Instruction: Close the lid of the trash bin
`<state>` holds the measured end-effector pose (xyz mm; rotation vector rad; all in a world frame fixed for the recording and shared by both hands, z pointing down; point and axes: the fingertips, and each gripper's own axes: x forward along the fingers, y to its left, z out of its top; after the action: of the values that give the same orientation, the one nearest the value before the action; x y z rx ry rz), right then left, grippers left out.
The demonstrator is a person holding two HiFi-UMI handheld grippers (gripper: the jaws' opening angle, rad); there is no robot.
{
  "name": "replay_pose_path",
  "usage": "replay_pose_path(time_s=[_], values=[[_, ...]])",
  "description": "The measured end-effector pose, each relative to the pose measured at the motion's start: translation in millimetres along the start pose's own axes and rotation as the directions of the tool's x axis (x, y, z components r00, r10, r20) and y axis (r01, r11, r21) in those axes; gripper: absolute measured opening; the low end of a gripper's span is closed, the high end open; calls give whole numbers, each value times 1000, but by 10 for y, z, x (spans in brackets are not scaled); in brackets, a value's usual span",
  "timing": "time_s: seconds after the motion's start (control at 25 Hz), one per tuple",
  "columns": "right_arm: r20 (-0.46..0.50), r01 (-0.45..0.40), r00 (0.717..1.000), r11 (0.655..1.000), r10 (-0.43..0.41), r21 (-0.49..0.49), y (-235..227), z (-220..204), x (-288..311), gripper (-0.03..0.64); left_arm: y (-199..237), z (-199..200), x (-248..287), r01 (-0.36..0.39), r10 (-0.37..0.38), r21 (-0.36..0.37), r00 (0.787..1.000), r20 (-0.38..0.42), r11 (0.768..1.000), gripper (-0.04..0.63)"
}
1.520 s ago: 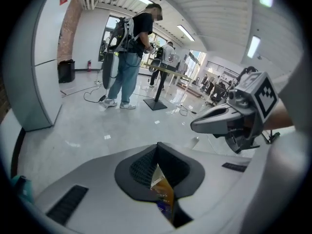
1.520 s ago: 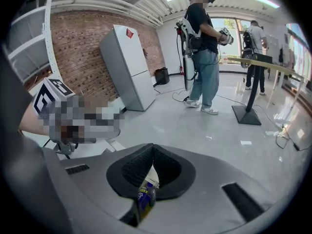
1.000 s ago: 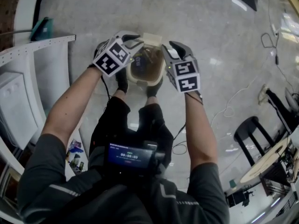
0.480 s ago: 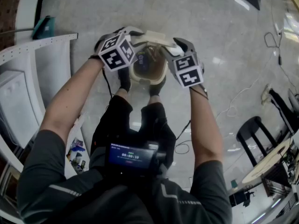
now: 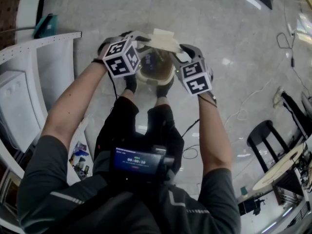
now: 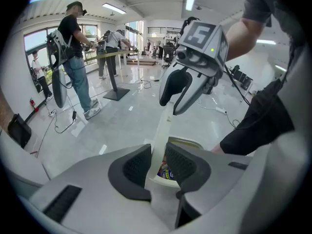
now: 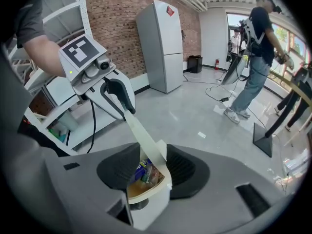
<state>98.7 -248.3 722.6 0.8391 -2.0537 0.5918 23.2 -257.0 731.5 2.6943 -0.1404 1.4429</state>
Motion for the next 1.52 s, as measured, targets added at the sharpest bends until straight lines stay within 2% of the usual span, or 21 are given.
replay_pose_path(time_s=[0.2,0.36,0.56,0.76,0.88,1.04,1.32,1.52], values=[[-34,-35,999,998,33,-56,232,-175,-42,175,-279,-103,-6,26,-25,30,1000,-15,999,112],[-76,-85,994,991,78,-108,462,-356,-48,178,-550,-218,29,76,-71,101,996,-49,992,117],[-143,-120,985,976,95,-184,706,-635,-17,190,-876,-379,121,130,-116,154,988,-100,979,133],[-226,-152,969,960,98,-237,900,-930,76,213,-1182,-551,224,128,-98,243,987,-131,962,138],[-280,-183,954,945,105,-269,1017,-1151,178,227,-1349,-691,316,141,-108,226,983,-151,964,143],[-318,-210,941,937,116,-278,1149,-1347,255,227,-1529,-811,451,175,-147,164,975,-169,971,136],[-369,-238,917,950,151,-203,1227,-1709,471,212,-1748,-1073,730,244,-212,125,951,-226,962,124],[-374,-228,915,959,153,-166,1198,-1824,623,191,-1765,-1171,878,229,-204,79,949,-241,970,93]])
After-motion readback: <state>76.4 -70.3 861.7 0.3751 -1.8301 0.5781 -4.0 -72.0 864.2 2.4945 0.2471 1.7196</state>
